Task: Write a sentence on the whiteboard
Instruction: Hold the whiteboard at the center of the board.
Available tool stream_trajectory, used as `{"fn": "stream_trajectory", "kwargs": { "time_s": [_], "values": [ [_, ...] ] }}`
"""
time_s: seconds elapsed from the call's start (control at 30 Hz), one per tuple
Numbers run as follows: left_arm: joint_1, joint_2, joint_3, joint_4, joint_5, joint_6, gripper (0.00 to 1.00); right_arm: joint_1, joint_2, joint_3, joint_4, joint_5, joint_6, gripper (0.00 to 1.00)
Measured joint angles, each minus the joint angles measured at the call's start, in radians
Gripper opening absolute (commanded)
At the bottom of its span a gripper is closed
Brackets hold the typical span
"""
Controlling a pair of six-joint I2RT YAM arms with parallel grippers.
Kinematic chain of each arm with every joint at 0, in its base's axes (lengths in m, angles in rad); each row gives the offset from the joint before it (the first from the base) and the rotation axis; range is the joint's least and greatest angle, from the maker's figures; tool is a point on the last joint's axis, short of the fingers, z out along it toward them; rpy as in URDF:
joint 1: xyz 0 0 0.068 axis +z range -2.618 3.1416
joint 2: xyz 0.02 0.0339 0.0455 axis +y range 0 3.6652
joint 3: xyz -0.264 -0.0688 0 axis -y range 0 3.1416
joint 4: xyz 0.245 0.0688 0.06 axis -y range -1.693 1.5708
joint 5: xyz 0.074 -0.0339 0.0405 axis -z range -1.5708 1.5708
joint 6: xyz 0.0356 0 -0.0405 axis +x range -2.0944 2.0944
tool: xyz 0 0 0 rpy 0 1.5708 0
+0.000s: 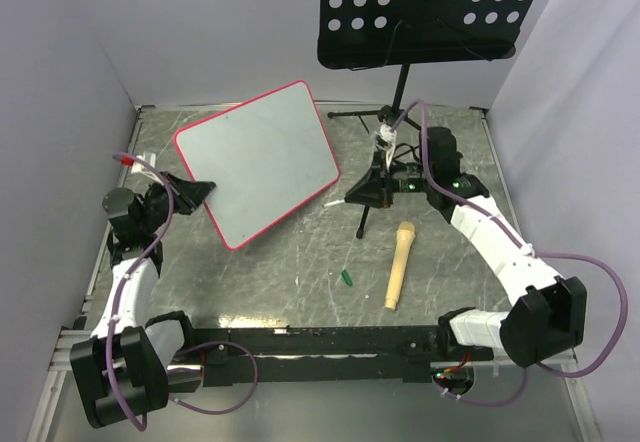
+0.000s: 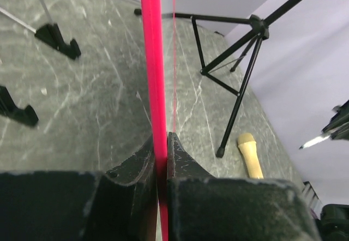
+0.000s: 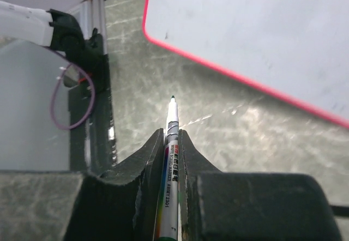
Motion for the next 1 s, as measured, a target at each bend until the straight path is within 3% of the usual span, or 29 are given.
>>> {"fn": "stream_trajectory", "kwargs": {
  "time_s": [0.2, 0.47, 0.73, 1.0],
  "values": [
    [0.000, -0.009, 0.038, -0.158, 0.009, 0.061, 0.01, 0.121, 0.064, 0.170, 0.019, 0.124, -0.040, 0.00],
    [-0.002, -0.052, 0.052, -0.253, 0.037, 0.151, 0.01, 0.301, 0.126, 0.234, 0.057, 0.267, -0.109, 0.00],
    [-0.004, -0.034, 0.050, -0.235, 0.078, 0.200, 0.01, 0.293, 0.123, 0.330, -0.042, 0.318, -0.304, 0.00],
    [-0.004, 0.010, 0.050, -0.233, 0.105, 0.239, 0.01, 0.293, 0.107, 0.275, -0.037, 0.312, -0.319, 0.00]
  ]
}}
